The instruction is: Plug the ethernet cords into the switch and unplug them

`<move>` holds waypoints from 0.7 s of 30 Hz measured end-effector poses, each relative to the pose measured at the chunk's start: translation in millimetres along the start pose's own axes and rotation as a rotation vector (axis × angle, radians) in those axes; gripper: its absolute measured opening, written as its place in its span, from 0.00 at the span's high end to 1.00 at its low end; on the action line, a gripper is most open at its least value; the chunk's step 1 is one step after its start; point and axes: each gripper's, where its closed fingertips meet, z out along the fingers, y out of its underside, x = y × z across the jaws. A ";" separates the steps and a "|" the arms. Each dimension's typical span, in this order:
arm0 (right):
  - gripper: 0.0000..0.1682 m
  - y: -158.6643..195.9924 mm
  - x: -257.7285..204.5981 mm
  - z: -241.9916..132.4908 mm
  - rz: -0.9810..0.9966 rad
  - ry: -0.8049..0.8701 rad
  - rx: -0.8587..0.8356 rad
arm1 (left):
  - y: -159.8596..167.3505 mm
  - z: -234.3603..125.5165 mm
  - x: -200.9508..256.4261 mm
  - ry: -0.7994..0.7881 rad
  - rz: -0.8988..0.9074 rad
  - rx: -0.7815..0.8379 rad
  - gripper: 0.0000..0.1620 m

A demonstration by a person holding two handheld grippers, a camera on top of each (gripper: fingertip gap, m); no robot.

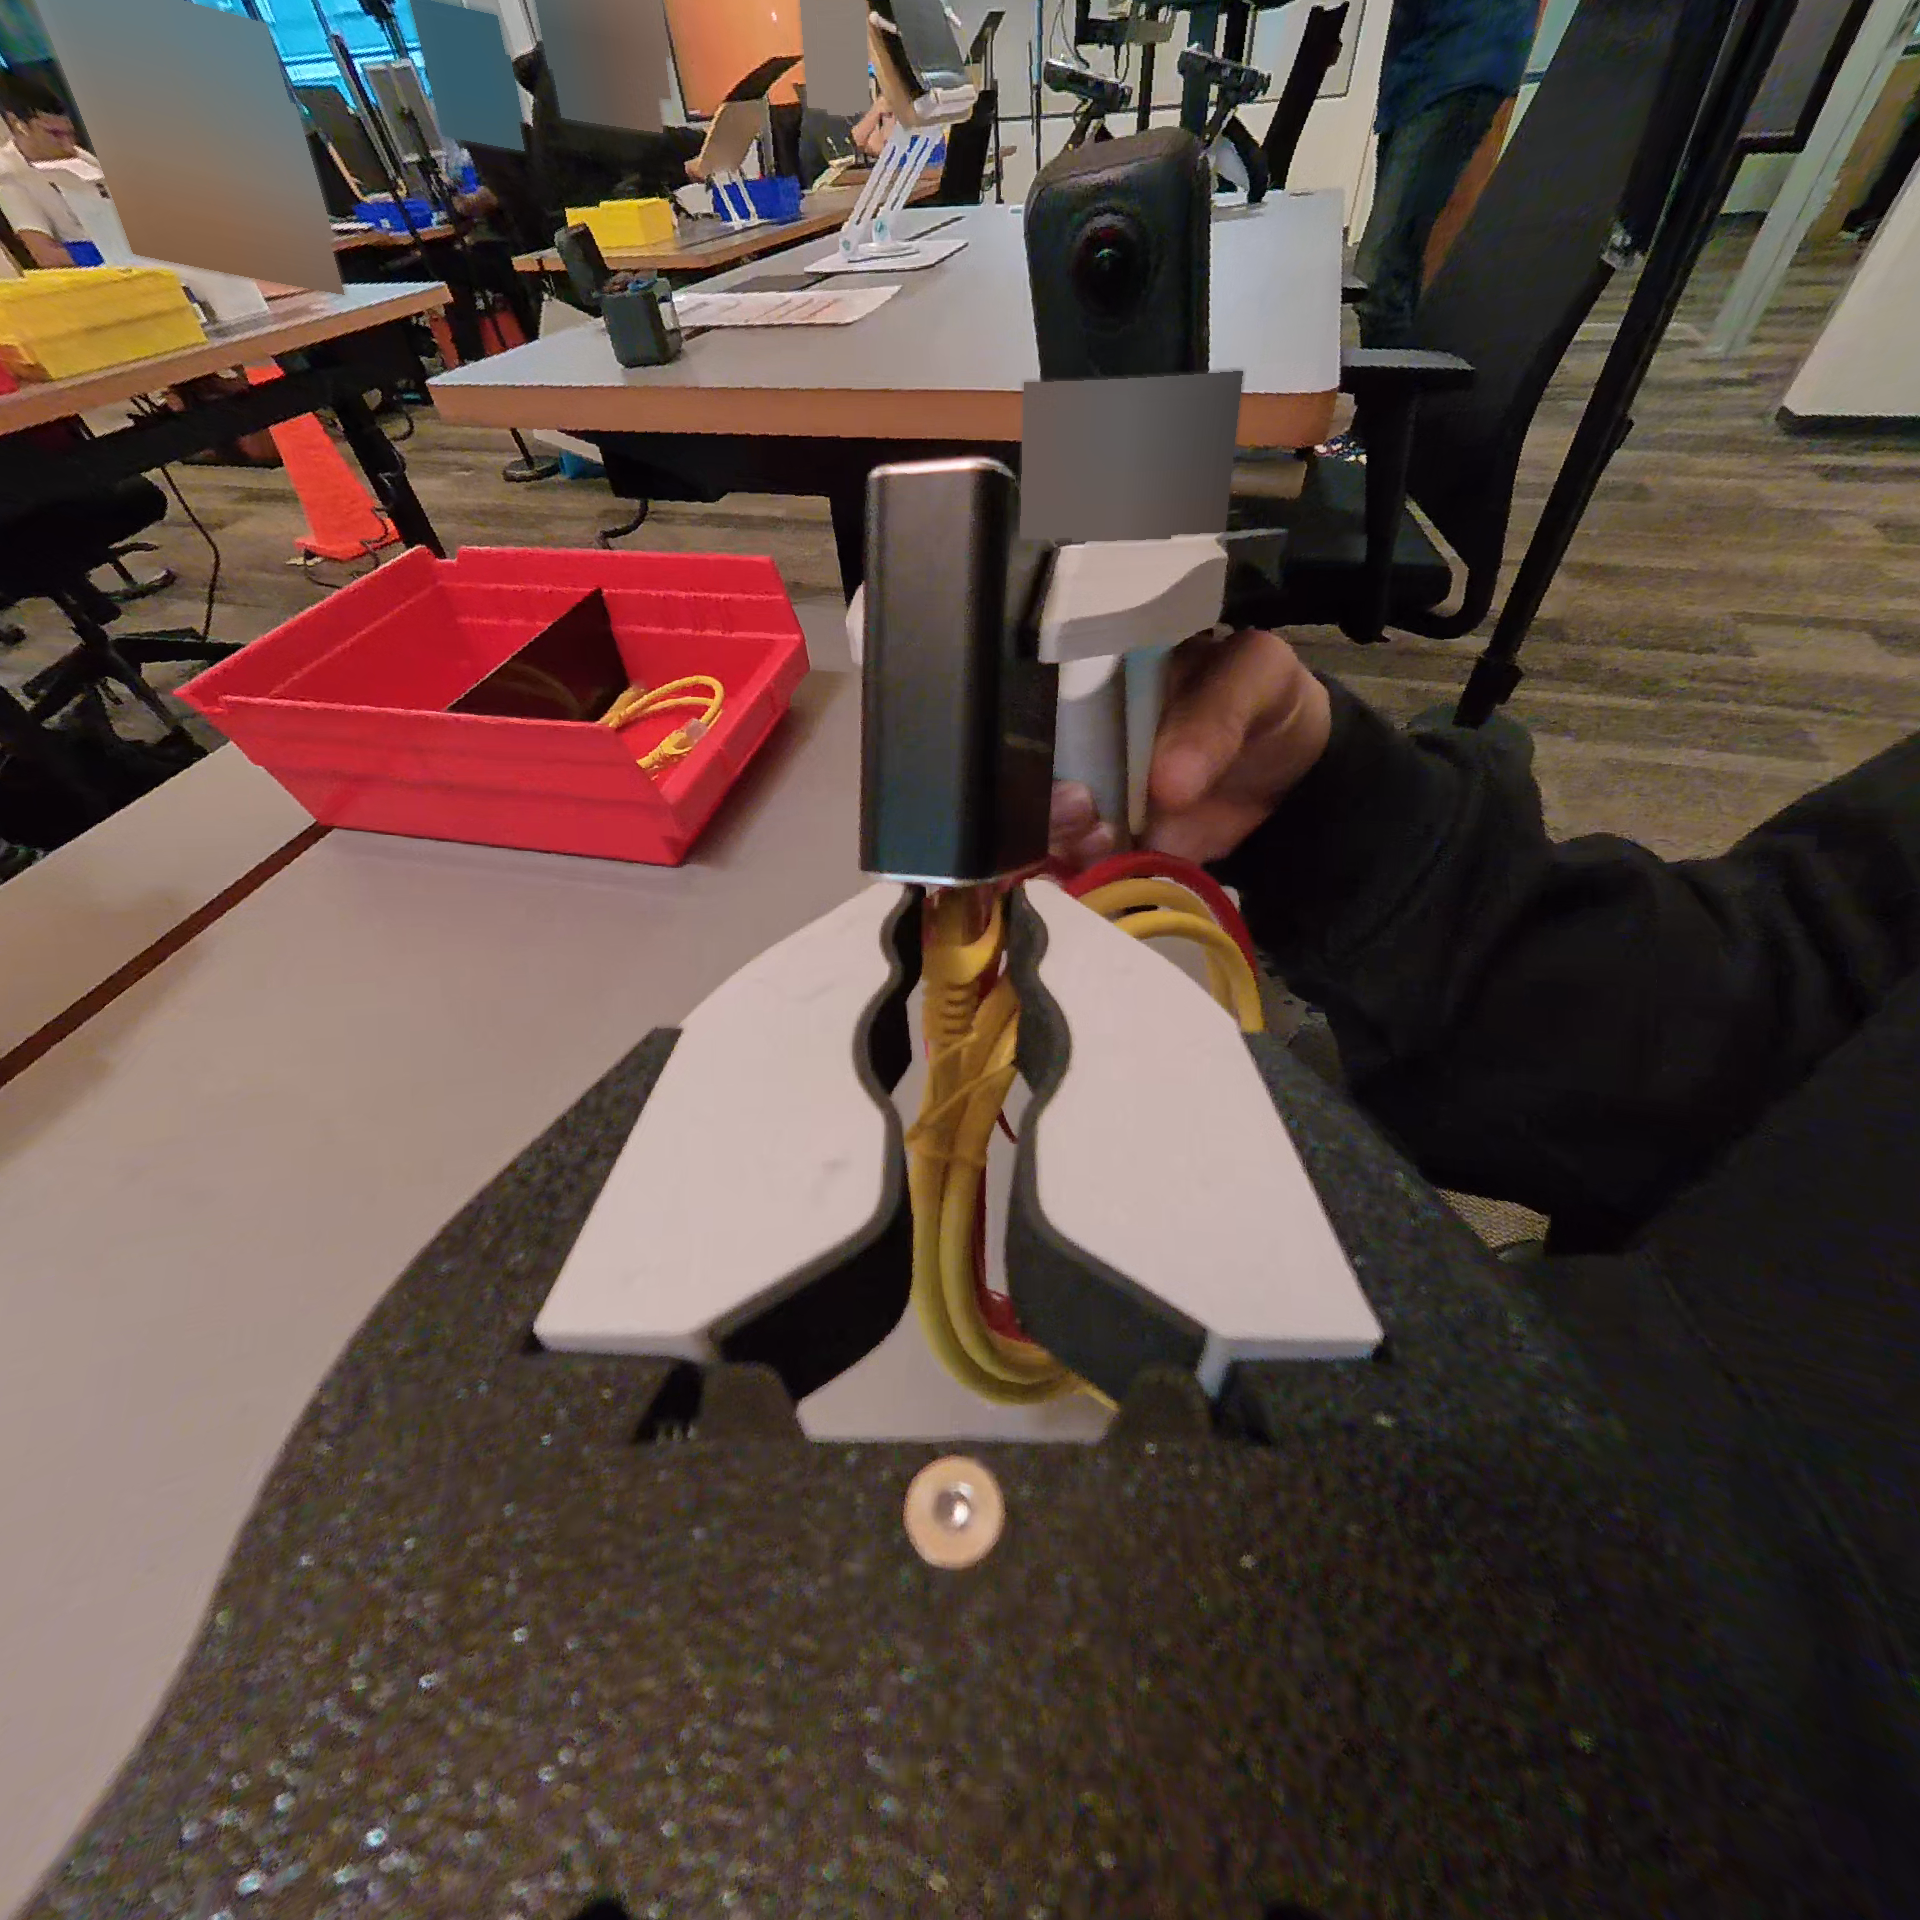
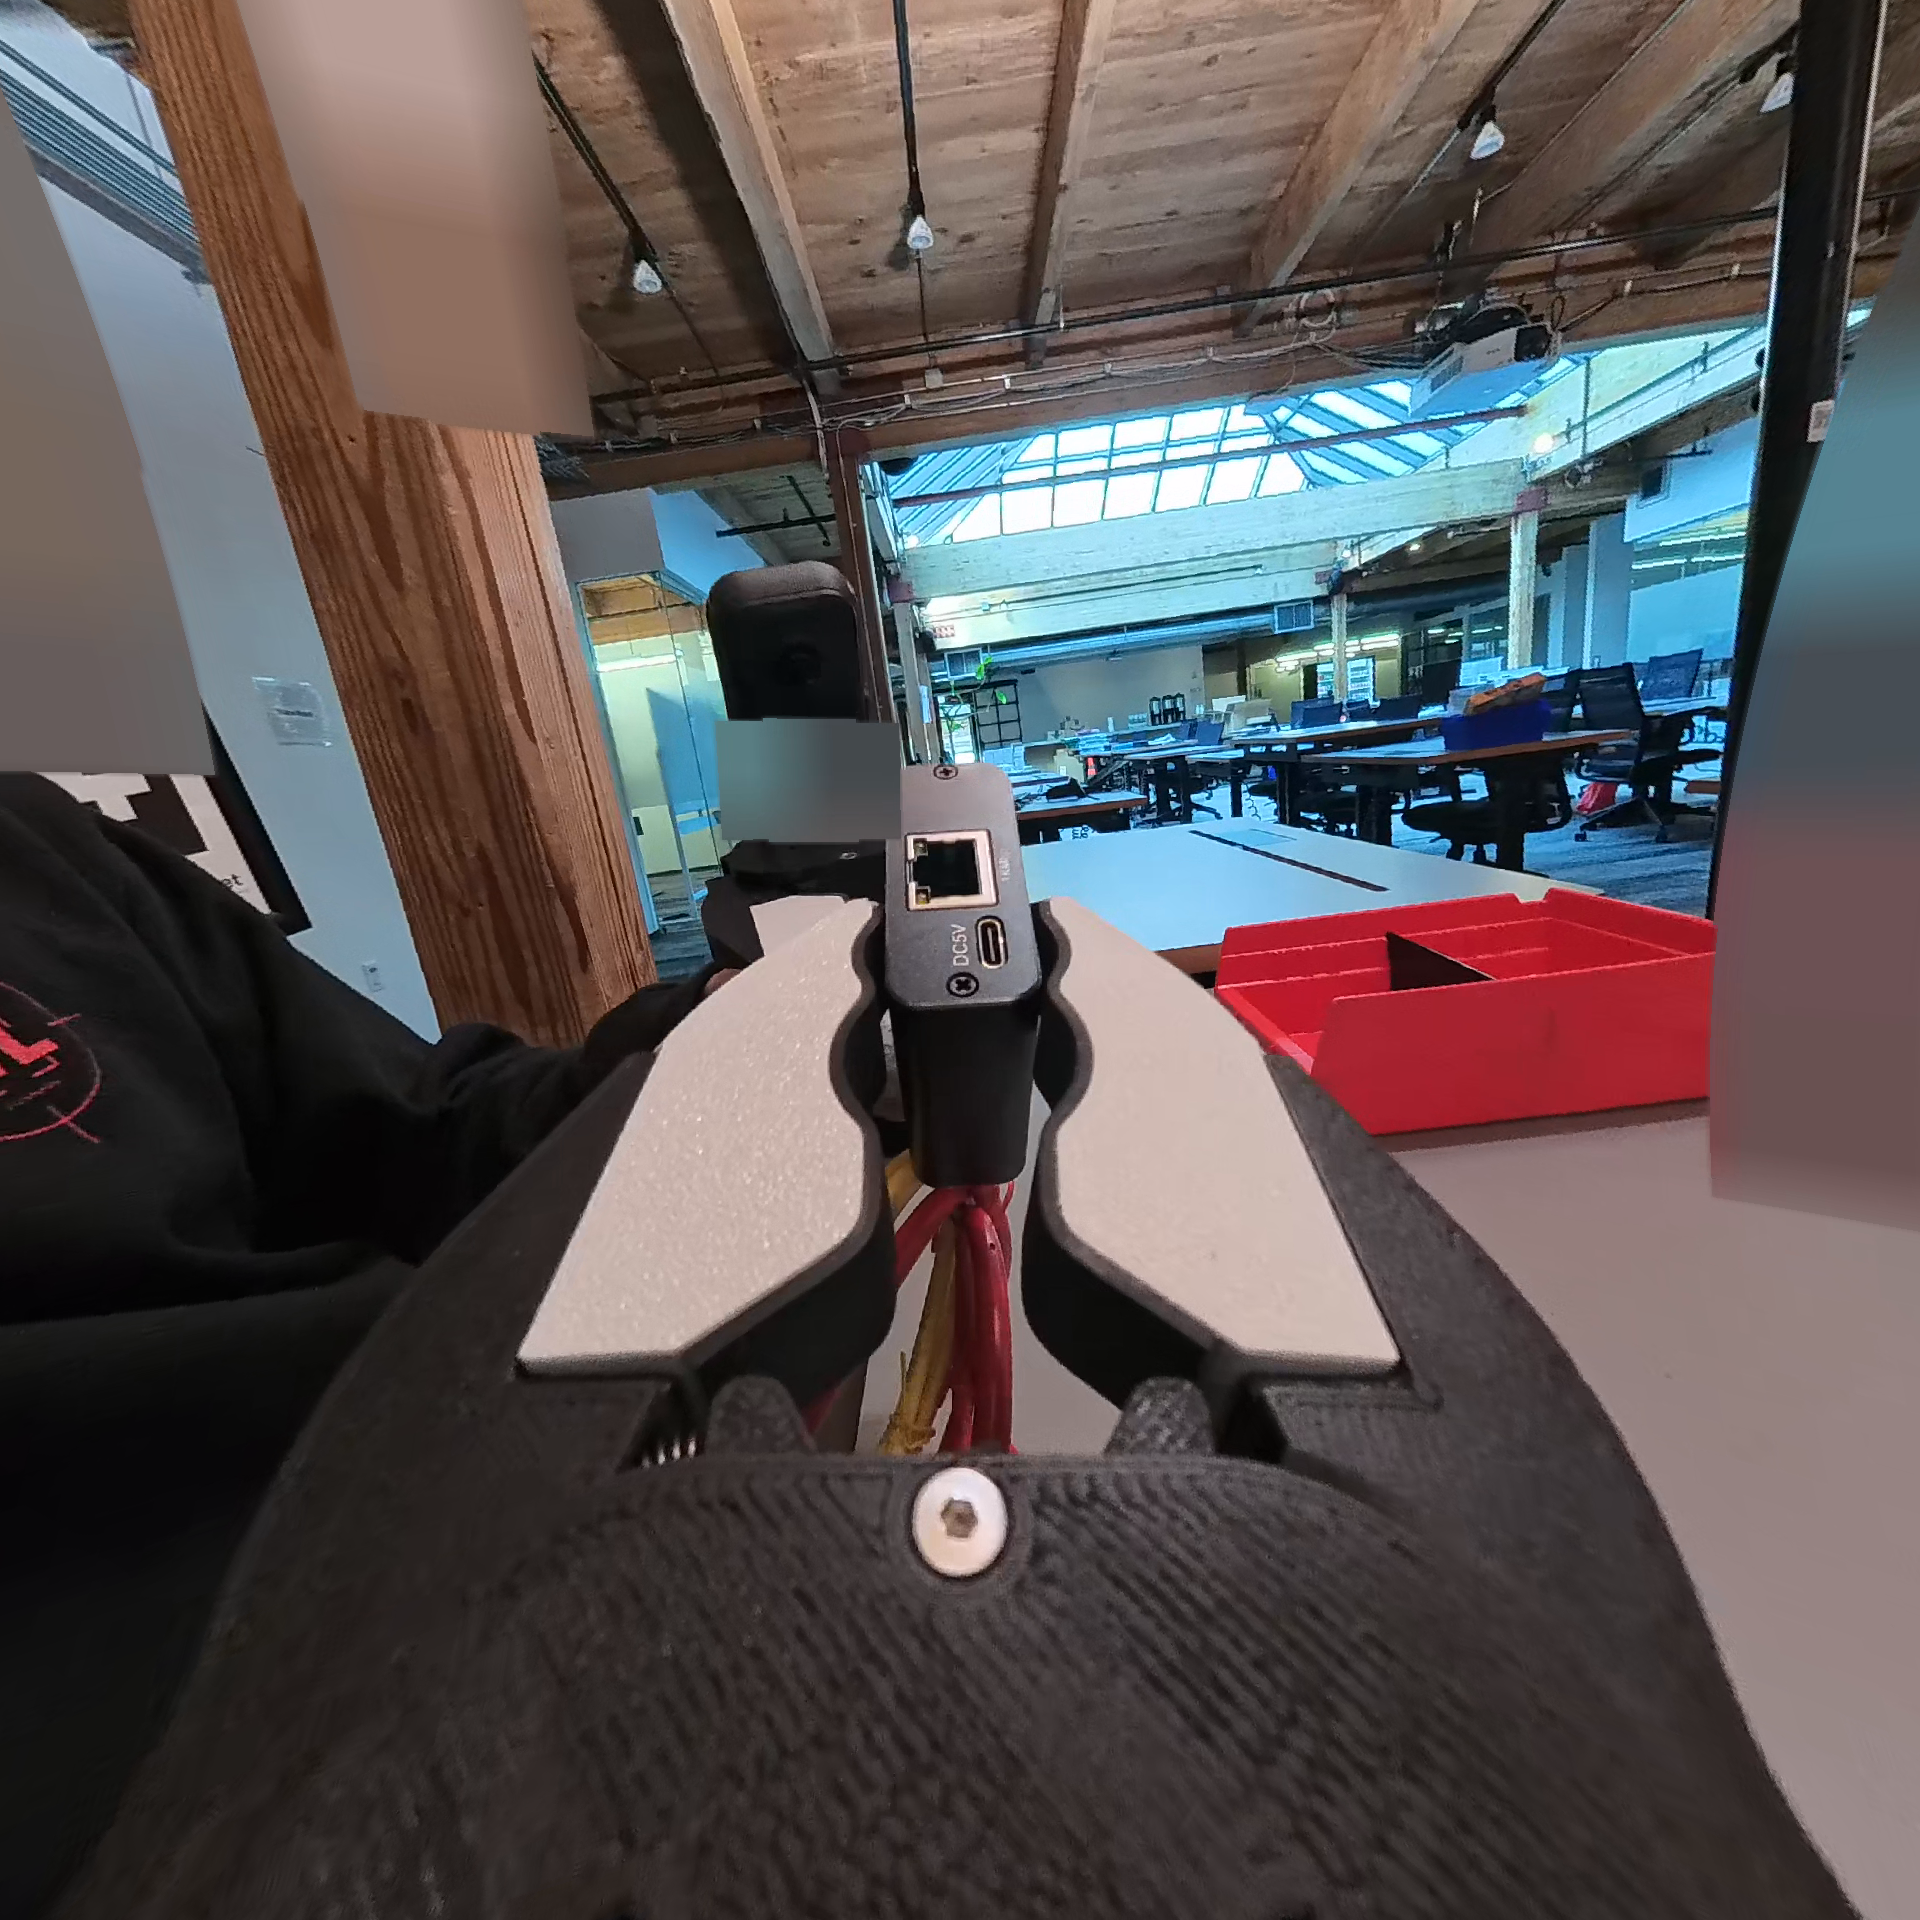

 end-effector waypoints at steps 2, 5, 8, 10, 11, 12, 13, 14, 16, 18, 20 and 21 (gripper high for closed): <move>0.85 -0.8 -0.8 0.6 -0.008 0.004 -0.001 | -0.9 -0.7 0.1 -0.004 0.009 -0.001 0.91; 0.85 -3.5 -2.5 1.2 -0.011 0.002 0.007 | -3.1 -1.4 -0.3 -0.030 0.049 0.002 0.91; 0.85 -5.3 -3.2 0.7 -0.016 0.000 0.019 | -4.6 -1.1 -1.2 -0.061 0.070 0.001 0.91; 0.85 -5.3 -4.1 0.1 -0.024 -0.004 0.015 | -4.7 -0.8 -0.4 -0.052 0.067 0.004 0.91; 0.85 -5.6 -4.7 0.1 -0.029 -0.004 0.014 | -5.1 -1.0 0.4 -0.033 0.046 0.012 0.91; 0.85 -6.4 -5.8 0.3 -0.032 -0.007 0.016 | -6.9 -1.9 1.4 -0.010 0.021 0.030 0.91; 0.85 -8.4 -7.9 0.7 -0.039 -0.014 0.025 | -9.3 -2.9 2.5 0.014 0.000 0.057 0.91; 0.85 -9.5 -9.0 1.1 -0.050 -0.014 0.027 | -11.4 -3.8 3.5 0.038 -0.030 0.082 0.92; 0.85 -10.0 -10.6 1.1 -0.075 -0.012 0.016 | -12.6 -4.1 4.4 0.088 -0.102 0.118 0.92; 0.85 -8.3 -10.3 1.5 -0.111 0.005 -0.007 | -10.9 -3.3 3.6 0.114 -0.143 0.143 0.92; 0.85 -7.6 -9.5 2.6 -0.141 0.024 -0.021 | -9.7 -2.7 2.0 0.136 -0.177 0.171 0.92; 0.84 -6.7 -8.6 2.9 -0.157 0.036 -0.030 | -8.6 -2.3 1.1 0.145 -0.192 0.179 0.92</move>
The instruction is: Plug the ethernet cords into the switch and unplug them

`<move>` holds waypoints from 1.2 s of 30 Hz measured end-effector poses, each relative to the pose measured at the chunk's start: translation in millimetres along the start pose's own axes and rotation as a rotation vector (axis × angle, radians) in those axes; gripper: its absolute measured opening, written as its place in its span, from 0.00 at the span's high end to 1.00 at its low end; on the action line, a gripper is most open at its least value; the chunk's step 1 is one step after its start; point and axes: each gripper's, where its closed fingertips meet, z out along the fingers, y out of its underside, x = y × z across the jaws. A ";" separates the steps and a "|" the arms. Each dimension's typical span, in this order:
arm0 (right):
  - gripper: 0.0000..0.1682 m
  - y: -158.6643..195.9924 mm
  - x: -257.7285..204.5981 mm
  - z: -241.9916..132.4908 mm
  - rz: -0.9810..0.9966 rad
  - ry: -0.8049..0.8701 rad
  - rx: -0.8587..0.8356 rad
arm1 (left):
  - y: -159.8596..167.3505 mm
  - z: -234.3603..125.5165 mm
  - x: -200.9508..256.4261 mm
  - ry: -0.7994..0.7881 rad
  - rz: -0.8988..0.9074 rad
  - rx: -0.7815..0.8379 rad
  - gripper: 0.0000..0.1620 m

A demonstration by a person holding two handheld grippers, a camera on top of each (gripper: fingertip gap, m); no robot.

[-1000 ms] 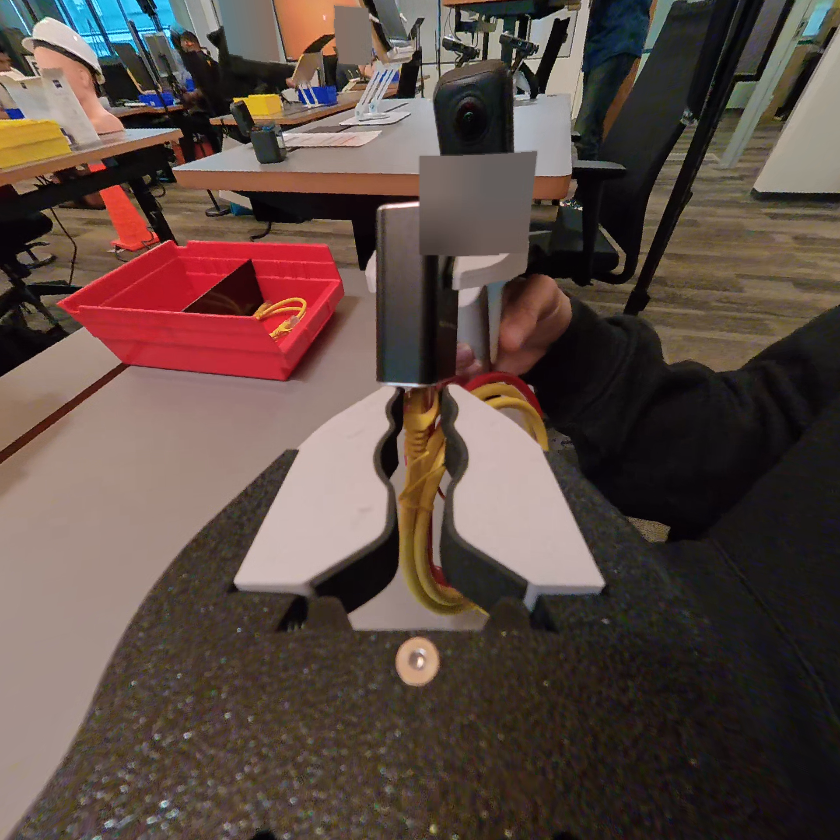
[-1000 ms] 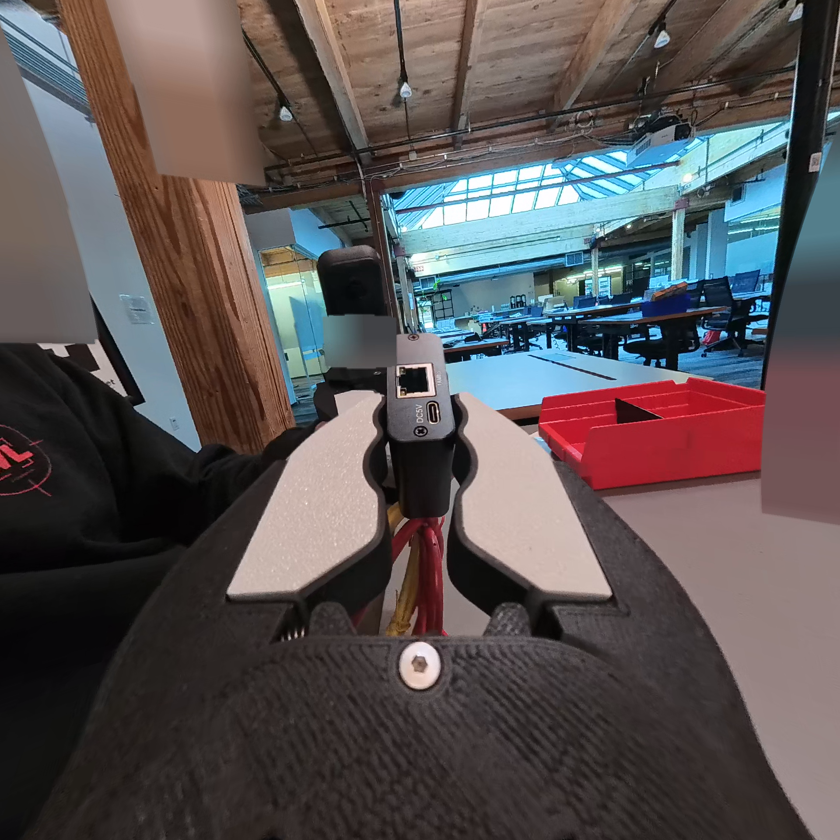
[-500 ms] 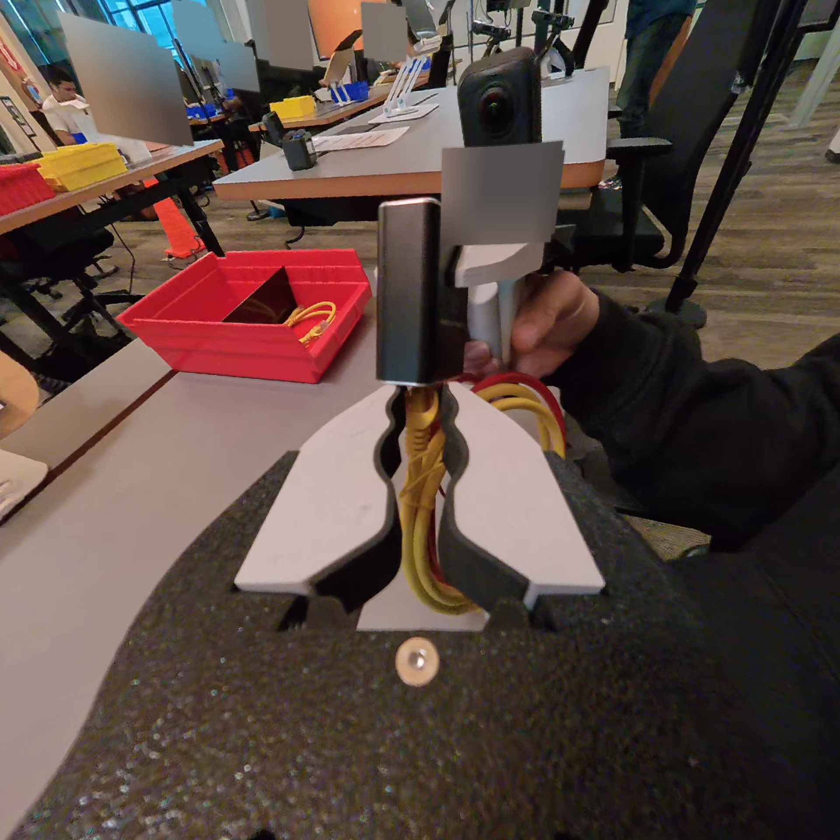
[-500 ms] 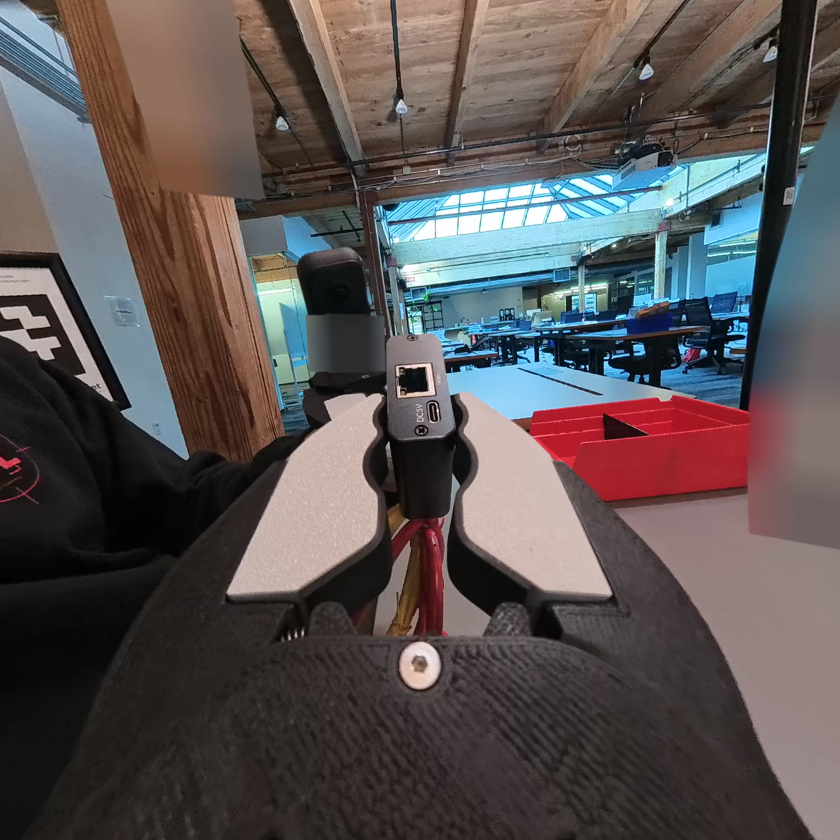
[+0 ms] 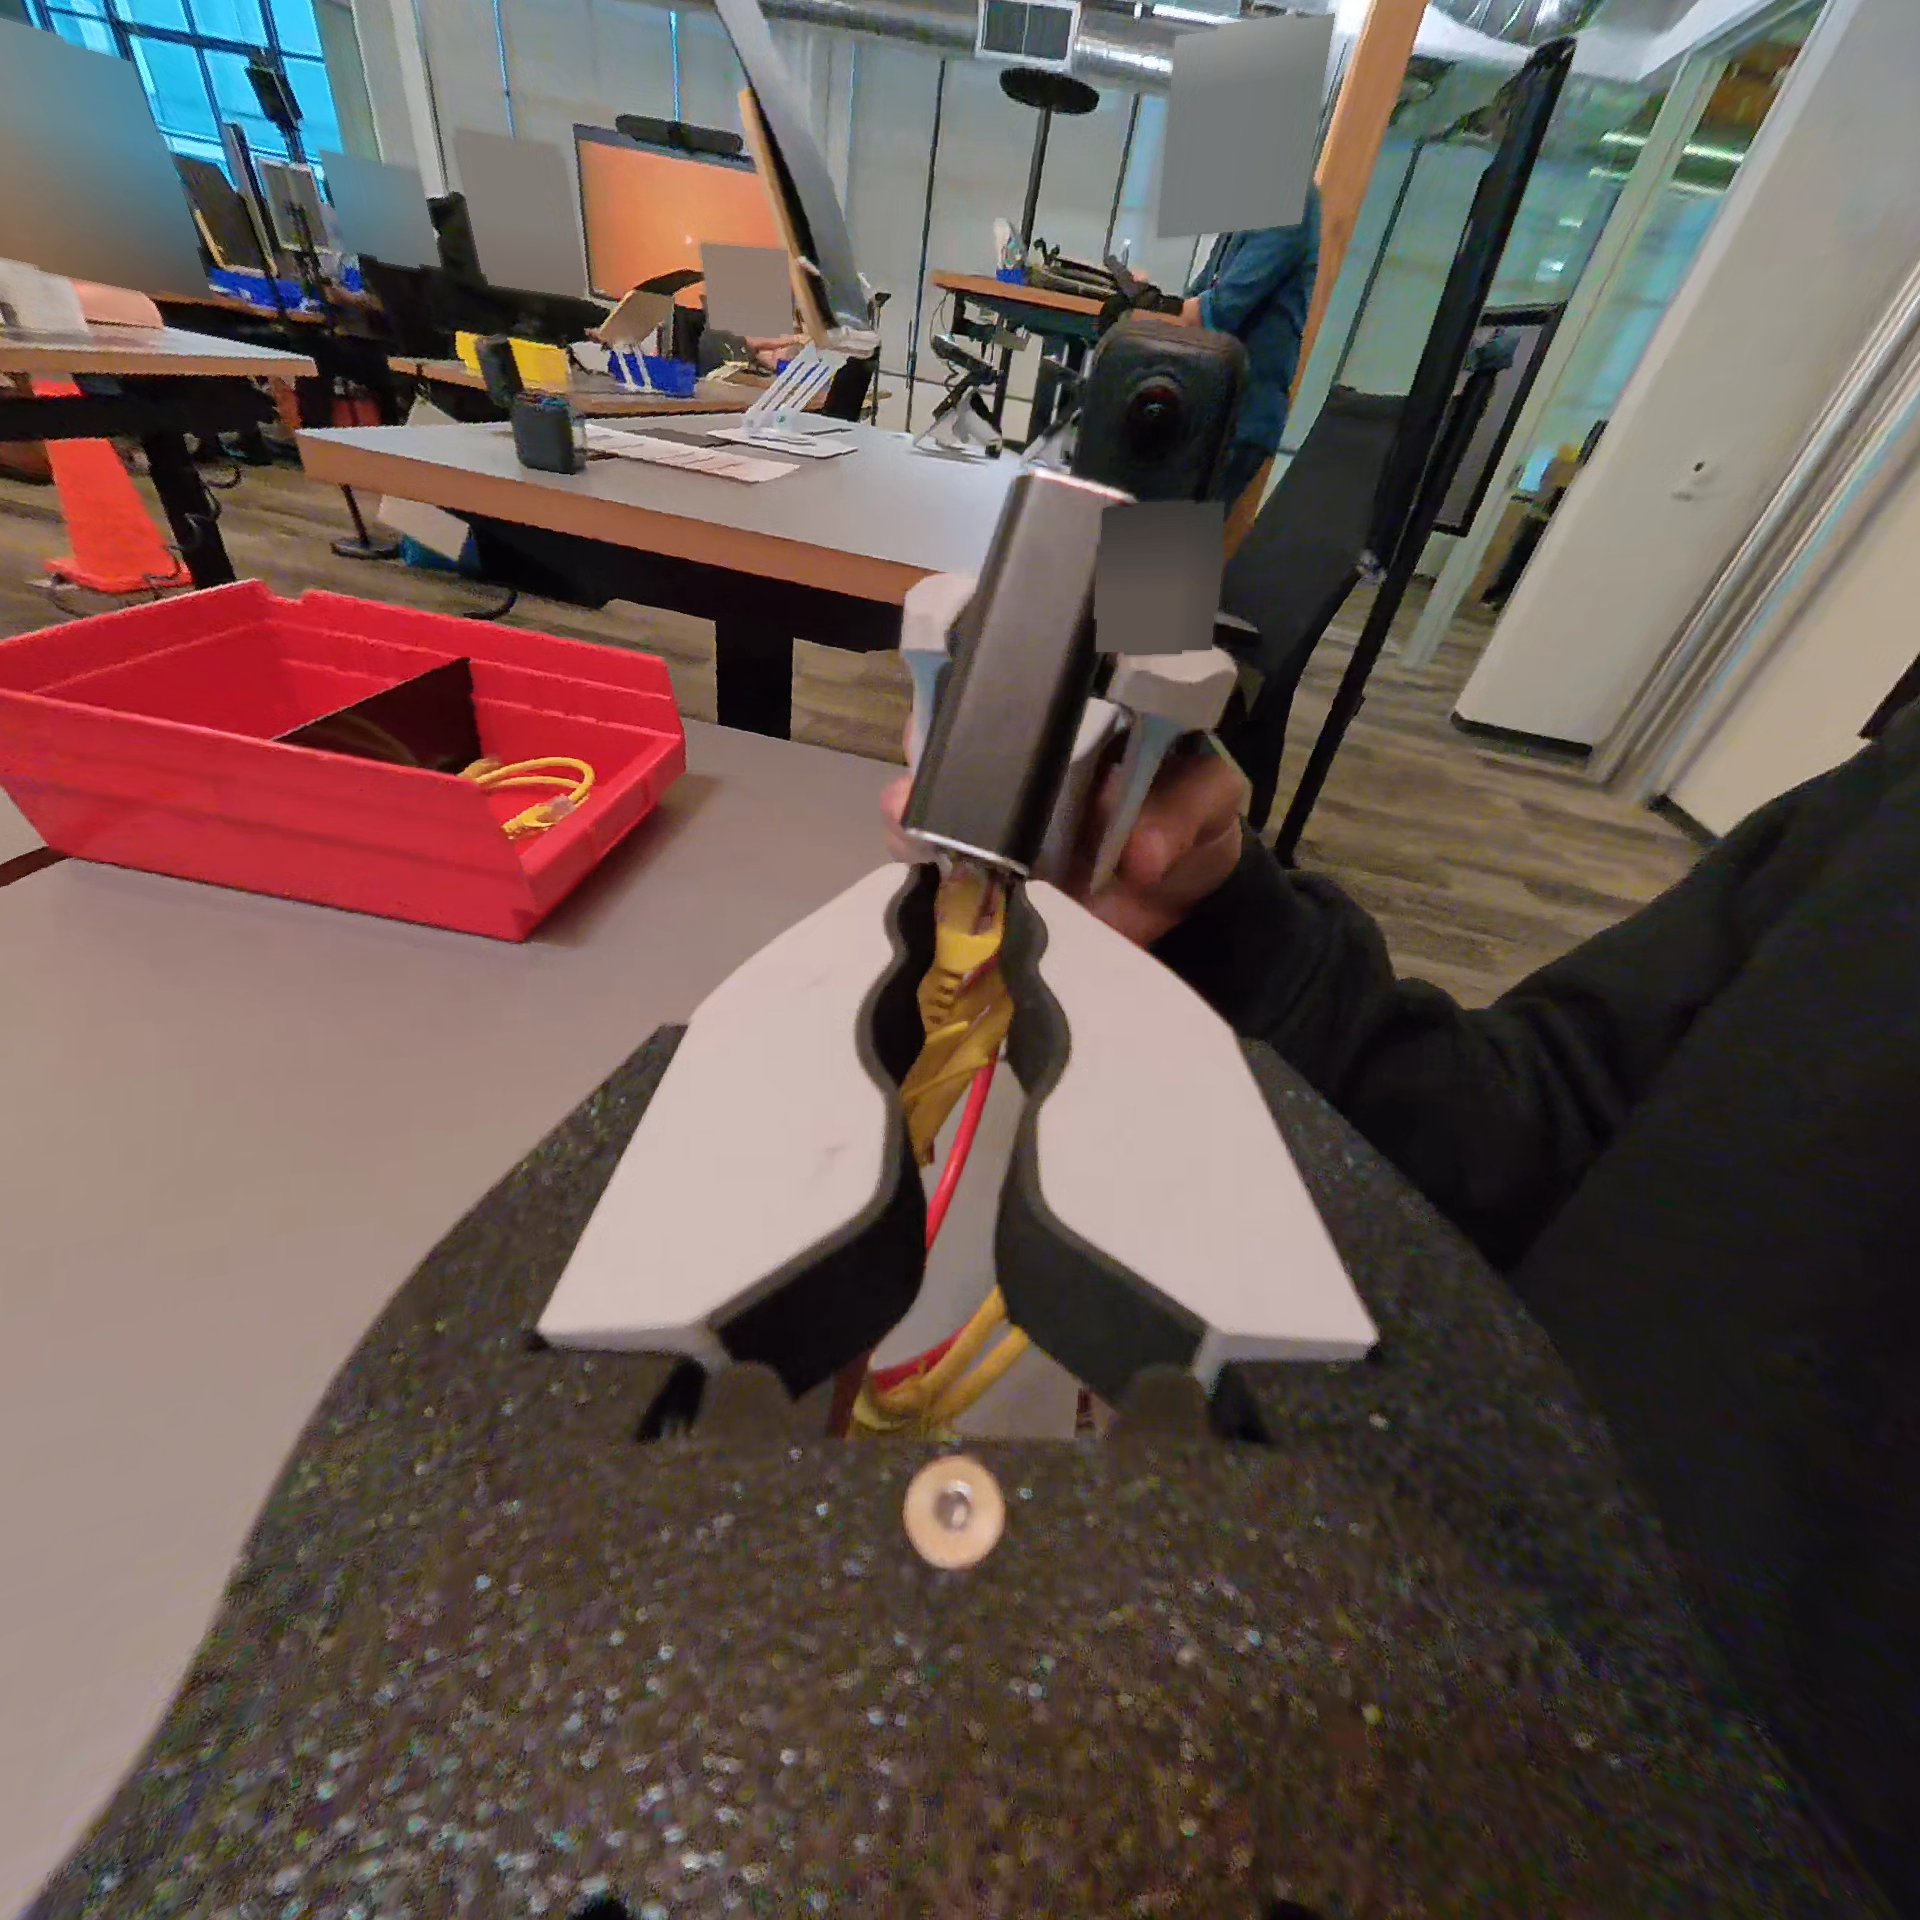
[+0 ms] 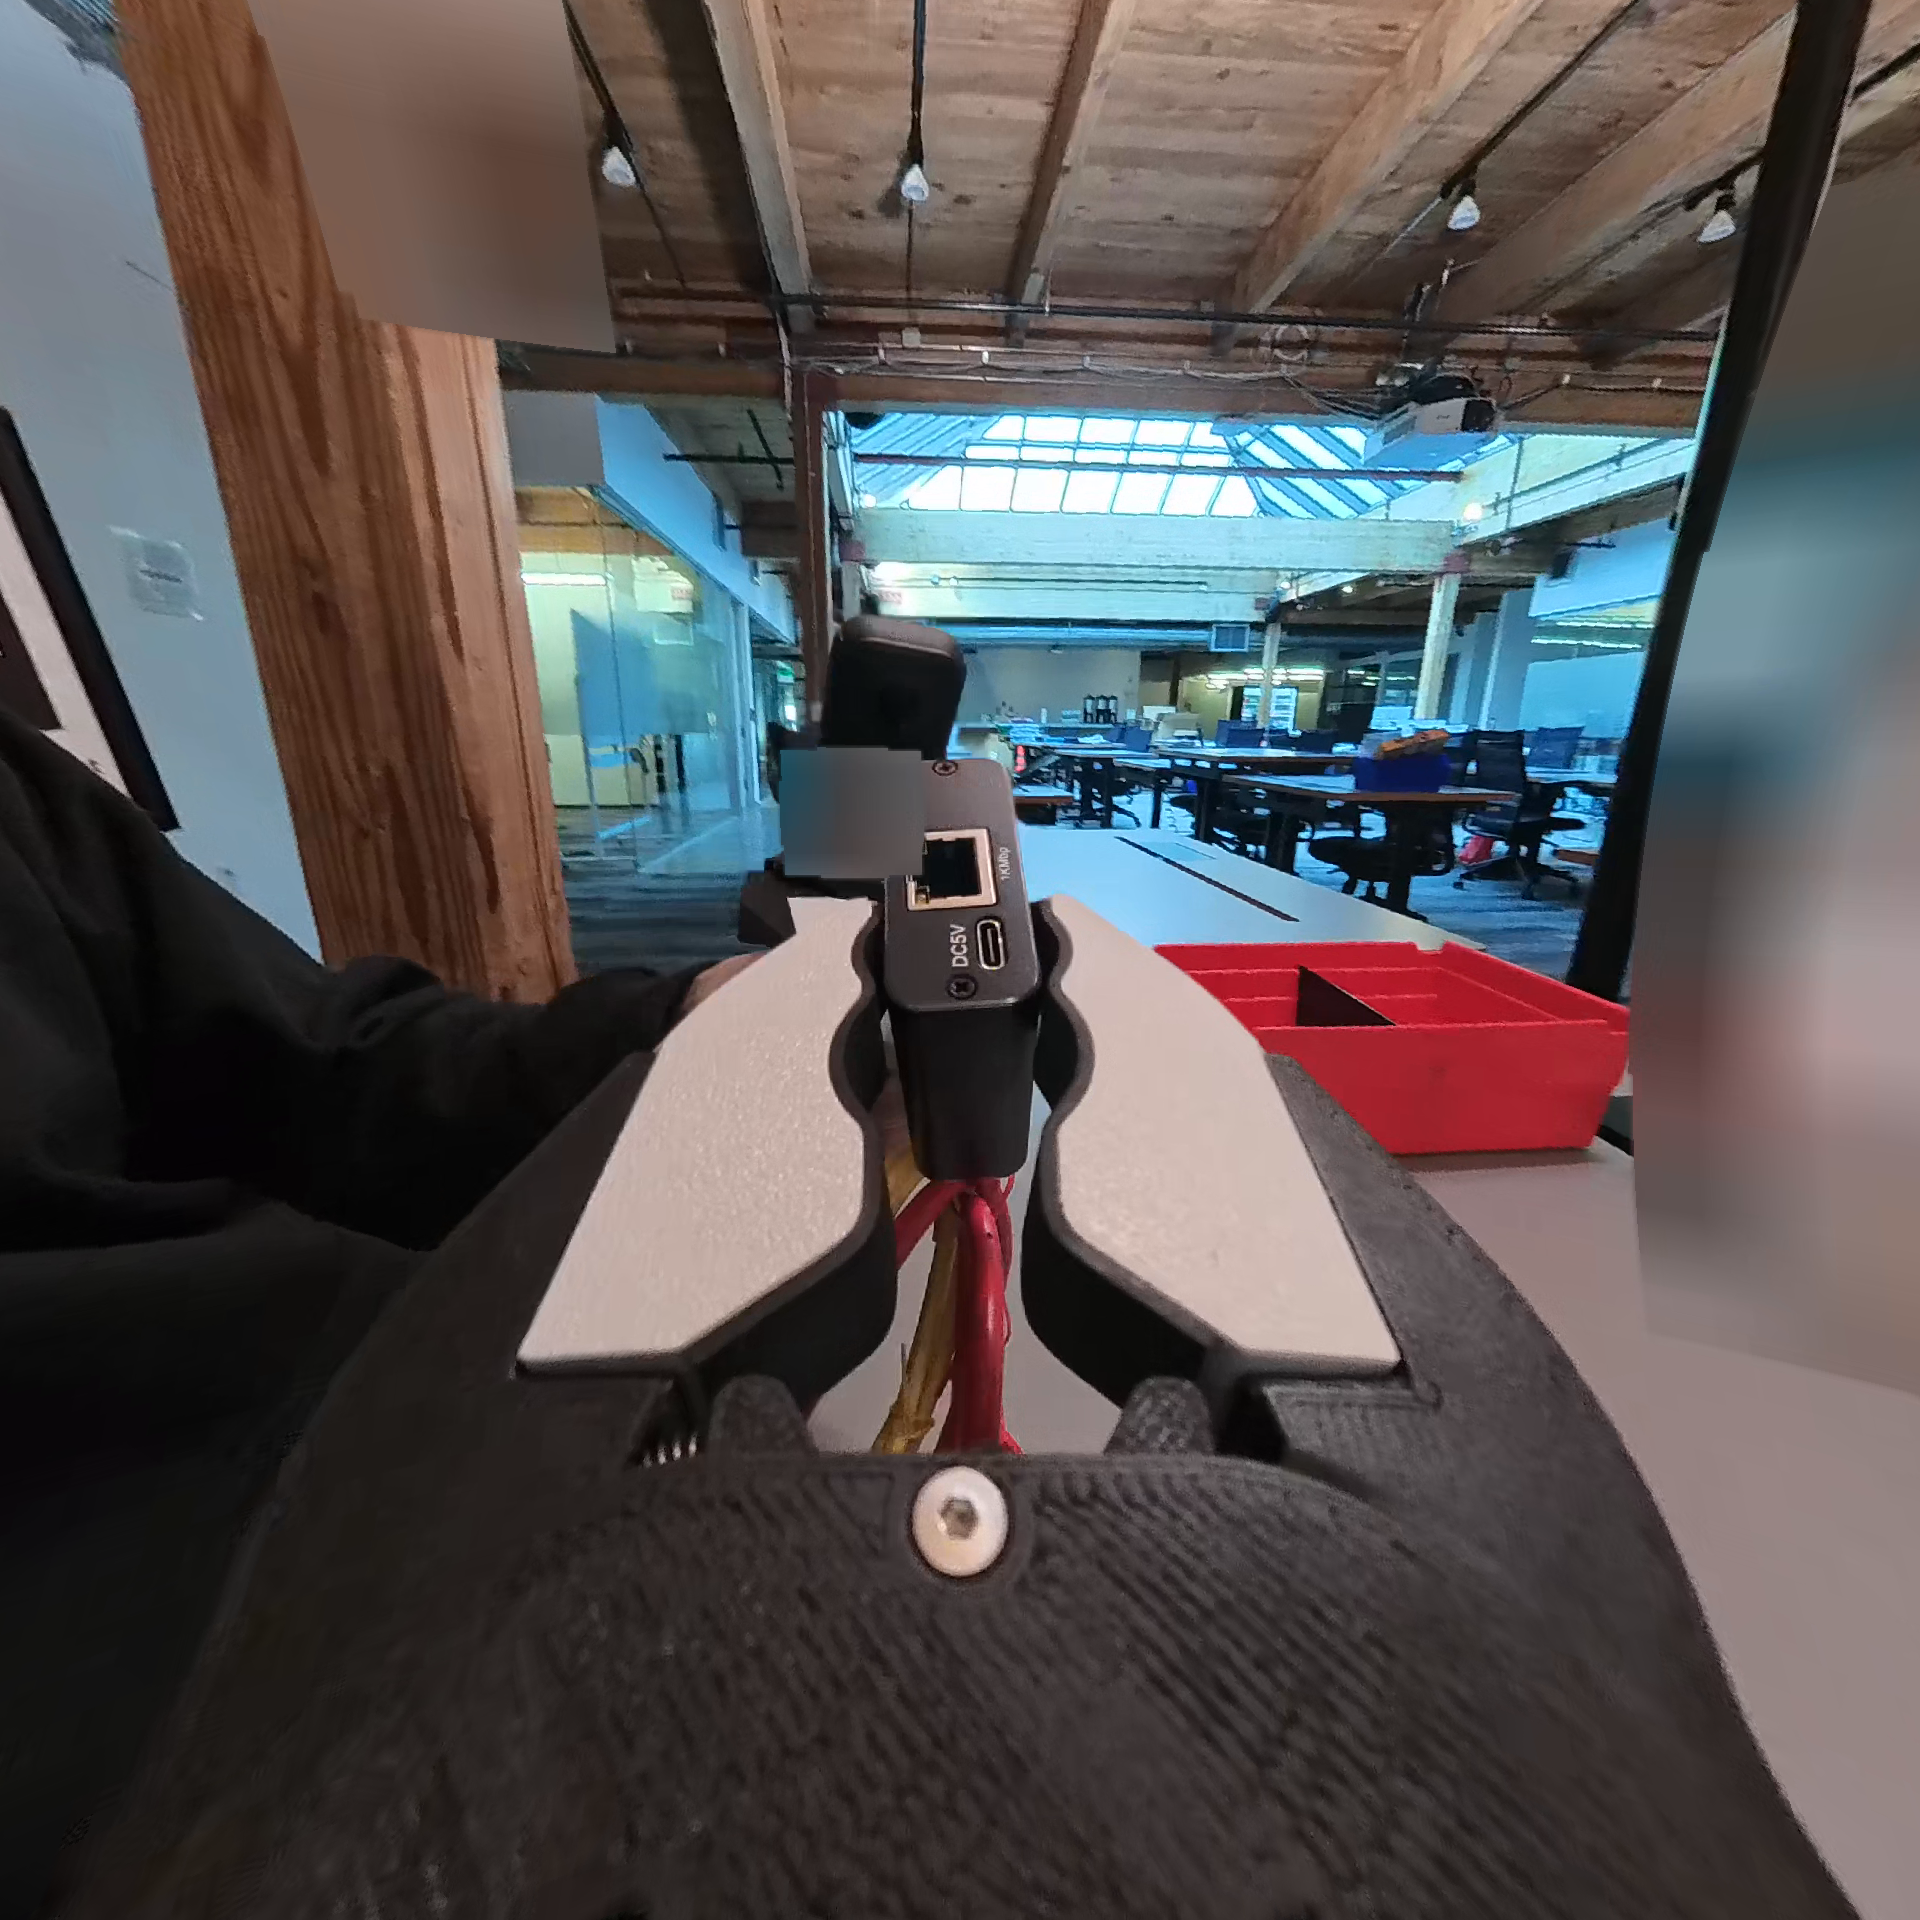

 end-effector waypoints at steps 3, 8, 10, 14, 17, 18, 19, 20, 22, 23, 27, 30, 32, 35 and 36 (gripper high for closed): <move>0.85 2.5 1.6 -0.3 -0.017 0.016 -0.022 | 2.5 0.9 -2.0 0.020 -0.034 0.009 0.92; 0.84 4.9 0.1 -3.0 -0.007 0.003 -0.053 | 5.2 0.8 -1.6 -0.079 0.159 -0.131 0.92; 0.85 2.8 -0.5 -2.1 -0.013 0.001 -0.035 | 2.5 -0.8 -3.1 -0.096 0.209 -0.167 0.92; 0.85 2.8 0.3 -1.2 -0.022 0.016 -0.046 | 1.8 -1.0 -2.4 -0.050 0.135 -0.125 0.92; 0.85 7.2 4.0 0.6 -0.014 0.045 -0.077 | 6.6 -0.8 -5.8 -0.025 0.070 -0.086 0.92; 0.85 11.1 5.8 0.1 -0.001 0.049 -0.095 | 10.2 -0.8 -8.5 -0.058 0.107 -0.117 0.91; 0.85 14.1 7.7 -0.4 0.022 0.049 -0.101 | 13.1 -0.9 -11.4 -0.103 0.169 -0.161 0.91; 0.85 15.1 9.2 -1.2 0.049 0.042 -0.089 | 14.1 -1.3 -13.6 -0.151 0.241 -0.208 0.91; 0.85 12.2 11.1 -2.7 0.091 0.023 -0.036 | 10.2 -1.6 -14.1 -0.187 0.306 -0.249 0.91; 0.85 10.1 12.2 -2.7 0.104 0.027 -0.019 | 7.4 -1.3 -13.6 -0.173 0.285 -0.233 0.91; 0.85 2.9 8.9 -0.9 0.084 0.045 -0.017 | 0.2 -0.9 -6.5 -0.049 0.091 -0.080 0.92; 0.85 10.6 11.3 -0.7 0.082 0.059 -0.063 | 8.7 -0.7 -11.8 -0.106 0.155 -0.131 0.91; 0.85 12.6 12.4 -2.2 0.110 0.036 -0.042 | 10.4 -1.3 -13.7 -0.169 0.260 -0.209 0.91; 0.85 9.0 12.5 -2.0 0.112 0.029 -0.013 | 5.8 -2.3 -13.6 -0.187 0.313 -0.253 0.91; 0.85 5.3 11.0 -2.7 0.112 0.021 0.003 | 2.2 -1.5 -10.2 -0.145 0.259 -0.208 0.91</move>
